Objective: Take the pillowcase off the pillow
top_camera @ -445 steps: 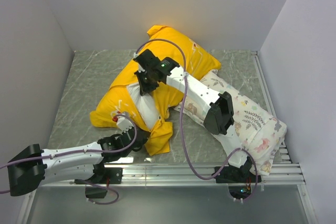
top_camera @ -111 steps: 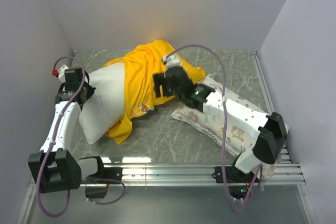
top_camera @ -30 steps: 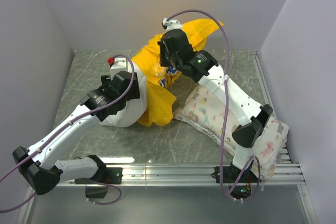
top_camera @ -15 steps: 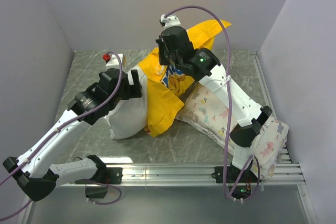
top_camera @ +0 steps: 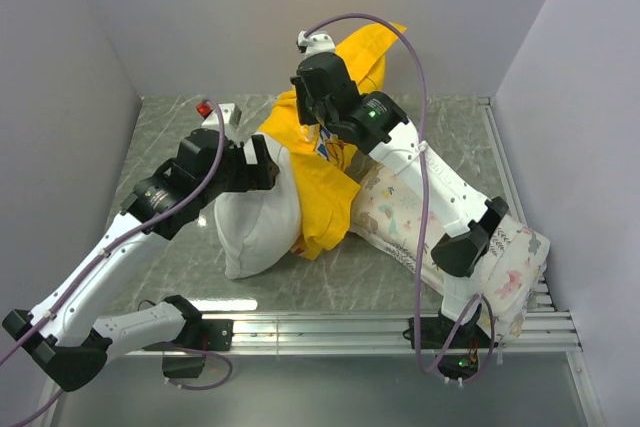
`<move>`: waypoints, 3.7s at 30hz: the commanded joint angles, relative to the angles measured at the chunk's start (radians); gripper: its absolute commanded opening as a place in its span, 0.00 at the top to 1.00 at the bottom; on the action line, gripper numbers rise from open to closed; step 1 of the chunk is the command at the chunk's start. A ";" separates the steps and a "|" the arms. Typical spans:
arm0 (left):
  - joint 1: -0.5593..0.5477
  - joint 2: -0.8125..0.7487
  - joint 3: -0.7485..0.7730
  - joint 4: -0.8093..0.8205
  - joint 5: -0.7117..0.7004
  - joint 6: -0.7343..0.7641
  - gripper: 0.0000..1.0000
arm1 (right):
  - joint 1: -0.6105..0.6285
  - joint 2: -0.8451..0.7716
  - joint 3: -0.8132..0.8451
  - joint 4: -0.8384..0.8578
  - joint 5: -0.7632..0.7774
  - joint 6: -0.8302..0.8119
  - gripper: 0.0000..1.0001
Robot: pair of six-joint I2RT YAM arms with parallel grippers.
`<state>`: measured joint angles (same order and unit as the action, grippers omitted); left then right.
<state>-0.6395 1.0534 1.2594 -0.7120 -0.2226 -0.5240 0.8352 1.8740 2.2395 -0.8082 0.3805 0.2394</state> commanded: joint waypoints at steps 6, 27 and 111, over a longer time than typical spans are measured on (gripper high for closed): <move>0.011 -0.026 0.023 0.049 0.163 0.039 0.01 | 0.007 0.040 0.063 0.130 0.009 0.005 1.00; 0.012 0.034 -0.091 -0.113 -0.273 0.013 1.00 | -0.094 -0.033 -0.099 0.194 -0.015 0.005 0.66; 0.158 0.302 -0.068 0.210 -0.250 -0.114 0.01 | -0.038 0.019 -0.405 0.225 -0.075 0.090 1.00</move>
<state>-0.4793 1.3010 1.2072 -0.5861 -0.4870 -0.5495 0.8043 1.9121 1.8381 -0.5663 0.3092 0.3386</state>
